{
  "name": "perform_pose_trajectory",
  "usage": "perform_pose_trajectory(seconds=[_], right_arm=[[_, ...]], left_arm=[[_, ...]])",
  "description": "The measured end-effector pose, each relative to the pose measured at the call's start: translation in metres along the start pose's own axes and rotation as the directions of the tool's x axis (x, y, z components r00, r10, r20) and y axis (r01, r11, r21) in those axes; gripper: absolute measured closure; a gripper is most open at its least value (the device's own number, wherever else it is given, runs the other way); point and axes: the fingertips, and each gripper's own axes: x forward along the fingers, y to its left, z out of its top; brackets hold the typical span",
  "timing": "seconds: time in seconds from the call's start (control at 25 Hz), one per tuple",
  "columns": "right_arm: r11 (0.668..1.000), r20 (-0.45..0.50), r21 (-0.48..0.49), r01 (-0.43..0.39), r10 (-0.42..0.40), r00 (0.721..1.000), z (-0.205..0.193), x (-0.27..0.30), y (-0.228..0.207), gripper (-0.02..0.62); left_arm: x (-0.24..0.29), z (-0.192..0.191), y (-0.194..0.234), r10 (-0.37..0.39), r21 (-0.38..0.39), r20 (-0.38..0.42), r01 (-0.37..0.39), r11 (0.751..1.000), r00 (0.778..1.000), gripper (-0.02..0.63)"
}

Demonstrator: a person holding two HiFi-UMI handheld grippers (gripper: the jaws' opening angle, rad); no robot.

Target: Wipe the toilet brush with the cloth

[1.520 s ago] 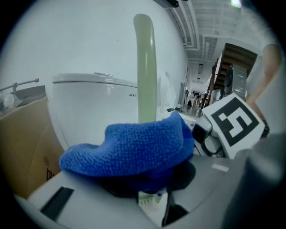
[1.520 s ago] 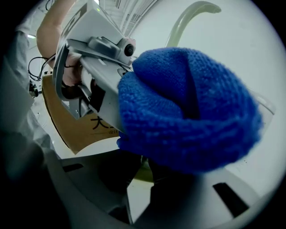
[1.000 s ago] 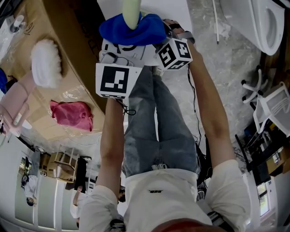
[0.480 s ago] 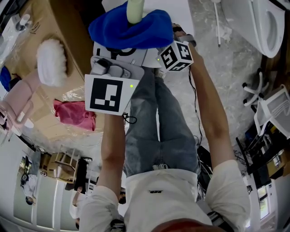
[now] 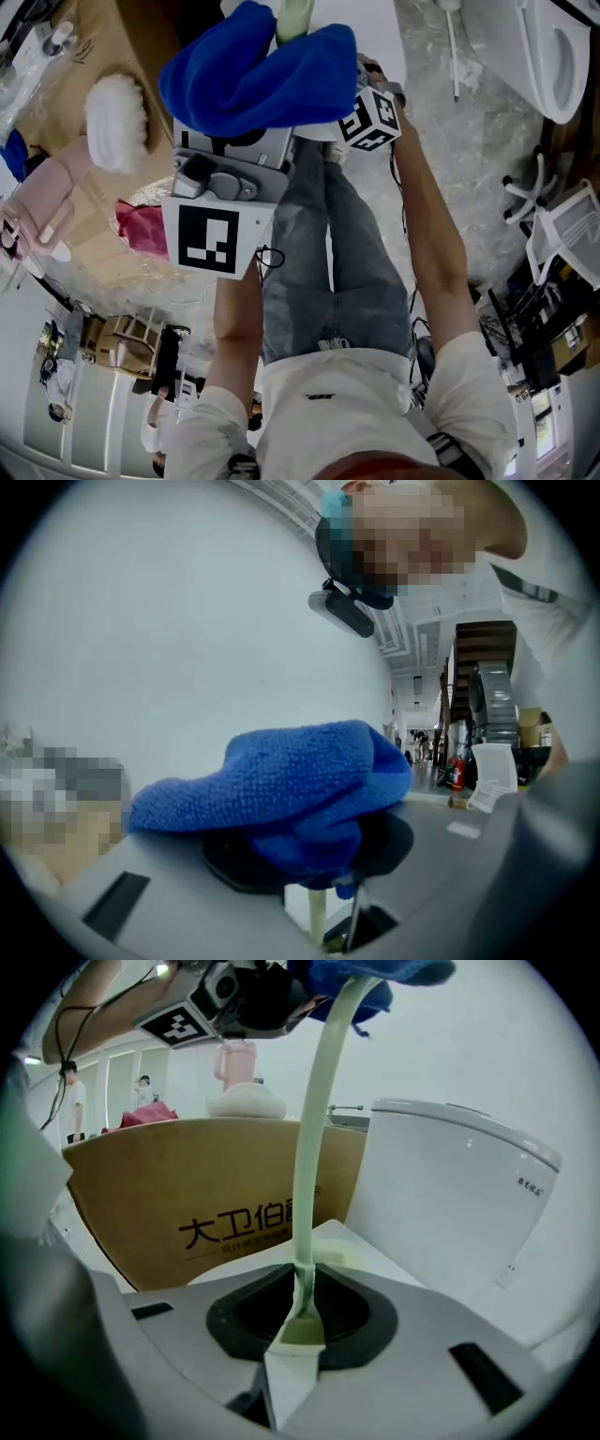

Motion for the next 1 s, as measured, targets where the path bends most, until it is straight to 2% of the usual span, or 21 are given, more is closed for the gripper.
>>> perform_pose_trajectory(seconds=[0.2,0.44,0.84,1.0], right_arm=[[0.998,0.037,0.057,-0.001,-0.001,0.999,0.023,-0.015,0.002,0.532],[0.99,0.083,0.133,0.044,-0.056,0.995,0.051,-0.053,-0.004,0.532],[0.963,0.186,0.232,0.137,-0.182,0.966,0.125,-0.159,-0.023,0.537],[0.964,0.214,0.223,0.142,-0.191,0.958,0.164,-0.206,-0.022,0.548]], left_arm=[[-0.013,-0.001,0.006,0.02,0.009,-0.025,-0.02,1.0,0.999,0.449],[-0.028,0.008,0.005,0.043,0.01,-0.047,-0.043,0.999,0.998,0.449],[-0.068,0.04,-0.005,0.082,-0.017,-0.103,-0.084,0.996,0.991,0.449],[-0.087,0.056,-0.006,0.101,-0.023,-0.178,-0.107,0.994,0.979,0.451]])
